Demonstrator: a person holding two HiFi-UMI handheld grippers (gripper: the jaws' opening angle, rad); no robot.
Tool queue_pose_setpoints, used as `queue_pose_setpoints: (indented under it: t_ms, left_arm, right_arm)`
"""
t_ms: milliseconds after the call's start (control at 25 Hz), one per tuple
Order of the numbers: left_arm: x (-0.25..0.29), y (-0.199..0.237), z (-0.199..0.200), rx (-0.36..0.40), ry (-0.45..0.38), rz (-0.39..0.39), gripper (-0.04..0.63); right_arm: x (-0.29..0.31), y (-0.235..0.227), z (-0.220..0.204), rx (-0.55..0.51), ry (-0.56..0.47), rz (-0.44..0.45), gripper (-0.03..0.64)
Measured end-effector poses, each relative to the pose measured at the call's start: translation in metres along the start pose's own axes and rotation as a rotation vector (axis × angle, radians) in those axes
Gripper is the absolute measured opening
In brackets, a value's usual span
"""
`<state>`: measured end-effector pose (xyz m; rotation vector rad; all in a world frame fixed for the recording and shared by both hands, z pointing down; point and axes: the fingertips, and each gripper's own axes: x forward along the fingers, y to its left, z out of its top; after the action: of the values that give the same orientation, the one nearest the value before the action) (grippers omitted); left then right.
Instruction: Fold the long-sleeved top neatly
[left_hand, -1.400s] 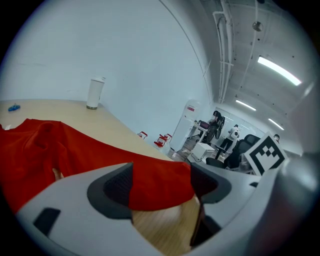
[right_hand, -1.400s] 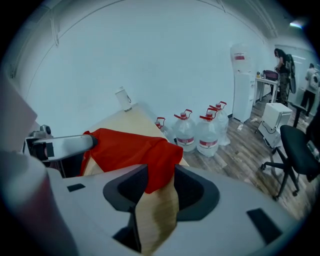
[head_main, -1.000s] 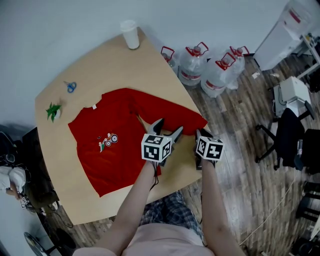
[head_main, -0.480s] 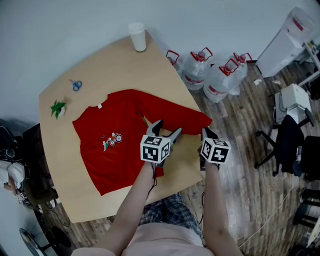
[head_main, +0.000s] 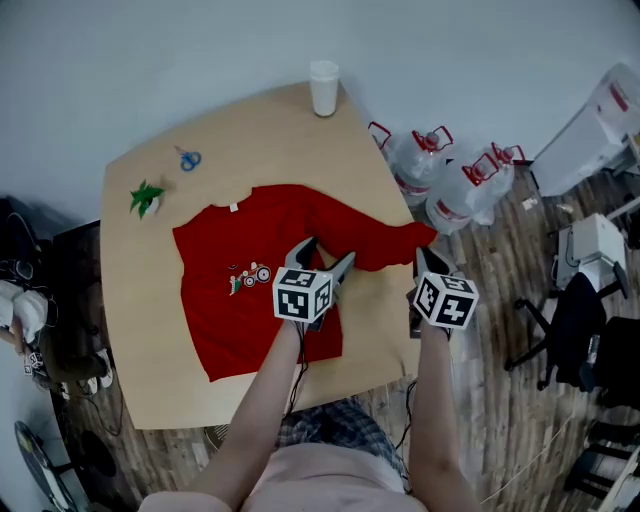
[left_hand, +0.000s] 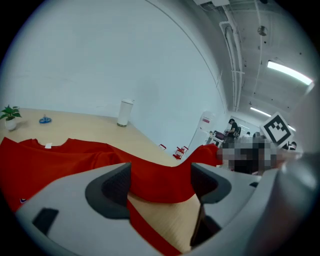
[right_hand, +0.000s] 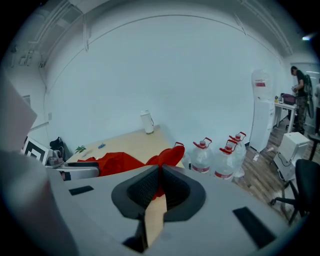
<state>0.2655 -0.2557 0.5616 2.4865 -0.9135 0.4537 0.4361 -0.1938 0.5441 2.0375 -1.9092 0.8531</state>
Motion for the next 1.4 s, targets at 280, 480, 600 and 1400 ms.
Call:
queue_pose_setpoints:
  t_ms: [280,480,600,1400]
  left_arm:
    - [-0.038,0.054,0.017,-0.041,-0.061,0.099,0.36]
    - [-0.067,0.092,0.022,-0.071,-0.091,0.167,0.36]
    - [-0.085,0.114,0.024,-0.089,-0.107,0.205,0.36]
    - [-0.191,0.229,0.004,-0.185,-0.162,0.397,0.36]
  right_arm:
    - [0.02,0.056,0.038,-0.073,-0.043,0.087,0.023]
    - [0.033,0.101,0.067,-0.128,-0.085,0.159,0.023]
    - [0.042,0.133,0.083,-0.166,-0.108,0.207,0.023]
    - [0.098,0.387,0.07,-0.475,-0.059,0.633,0.023]
